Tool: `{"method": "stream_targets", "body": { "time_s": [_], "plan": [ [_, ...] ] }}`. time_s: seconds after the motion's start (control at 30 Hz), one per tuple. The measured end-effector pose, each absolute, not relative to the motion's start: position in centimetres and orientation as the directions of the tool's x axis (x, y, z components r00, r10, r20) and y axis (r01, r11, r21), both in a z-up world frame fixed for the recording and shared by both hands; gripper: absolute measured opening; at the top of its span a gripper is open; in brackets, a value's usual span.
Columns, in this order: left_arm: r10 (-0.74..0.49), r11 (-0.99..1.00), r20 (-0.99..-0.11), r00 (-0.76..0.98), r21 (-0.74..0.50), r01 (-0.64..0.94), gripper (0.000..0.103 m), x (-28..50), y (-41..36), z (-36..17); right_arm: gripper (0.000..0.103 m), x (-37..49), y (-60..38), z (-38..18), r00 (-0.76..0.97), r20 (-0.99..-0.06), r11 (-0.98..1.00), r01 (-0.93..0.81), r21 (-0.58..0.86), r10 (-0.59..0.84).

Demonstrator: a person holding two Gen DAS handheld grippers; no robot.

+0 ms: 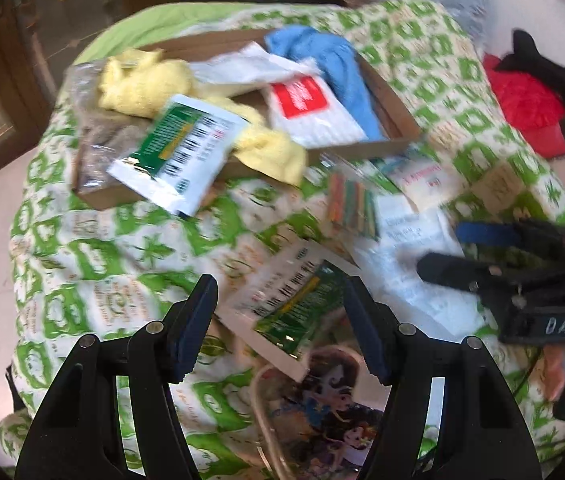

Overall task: Organize soft objects
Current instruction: 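Grasp a white-green sachet with the left tool while the right tool grasps the clear bag of coloured sticks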

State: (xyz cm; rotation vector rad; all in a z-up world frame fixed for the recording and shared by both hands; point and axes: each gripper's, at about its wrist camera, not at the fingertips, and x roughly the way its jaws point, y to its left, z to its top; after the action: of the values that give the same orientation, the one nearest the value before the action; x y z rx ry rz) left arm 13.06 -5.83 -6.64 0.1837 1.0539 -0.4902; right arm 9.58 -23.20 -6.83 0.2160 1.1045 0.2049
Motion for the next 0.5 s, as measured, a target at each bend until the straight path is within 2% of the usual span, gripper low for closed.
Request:
{"method": "stream_targets", "body": {
  "time_s": [0.17, 0.4, 0.43, 0.5],
  "plan": [
    [-0.227, 0.859, -0.923, 0.311, -0.039, 0.51, 0.068, 13.5, -7.7, -9.4, 0.08, 9.5, -23.2, -6.9, 0.432, -0.864, 0.964, -0.051, 0.262, 0.258],
    [-0.268, 0.888, -0.913, 0.307, -0.11, 0.446, 0.069, 15.0, -6.4, -9.4, 0.08, 9.7, -23.2, -6.9, 0.433, -0.865, 0.964, -0.039, 0.263, 0.254],
    [-0.268, 0.889, -0.906, 0.327, -0.103, 0.446, 0.067, 15.0, -6.2, -9.0, 0.08, 9.7, -23.2, -6.9, 0.433, -0.865, 0.964, -0.036, 0.264, 0.253],
    [-0.281, 0.886, -0.895, 0.347, -0.103, 0.453, 0.043, 14.8, -6.3, -8.5, 0.08, 10.0, -23.1, -6.9, 0.428, -0.867, 0.963, -0.028, 0.269, 0.255]
  ]
}}
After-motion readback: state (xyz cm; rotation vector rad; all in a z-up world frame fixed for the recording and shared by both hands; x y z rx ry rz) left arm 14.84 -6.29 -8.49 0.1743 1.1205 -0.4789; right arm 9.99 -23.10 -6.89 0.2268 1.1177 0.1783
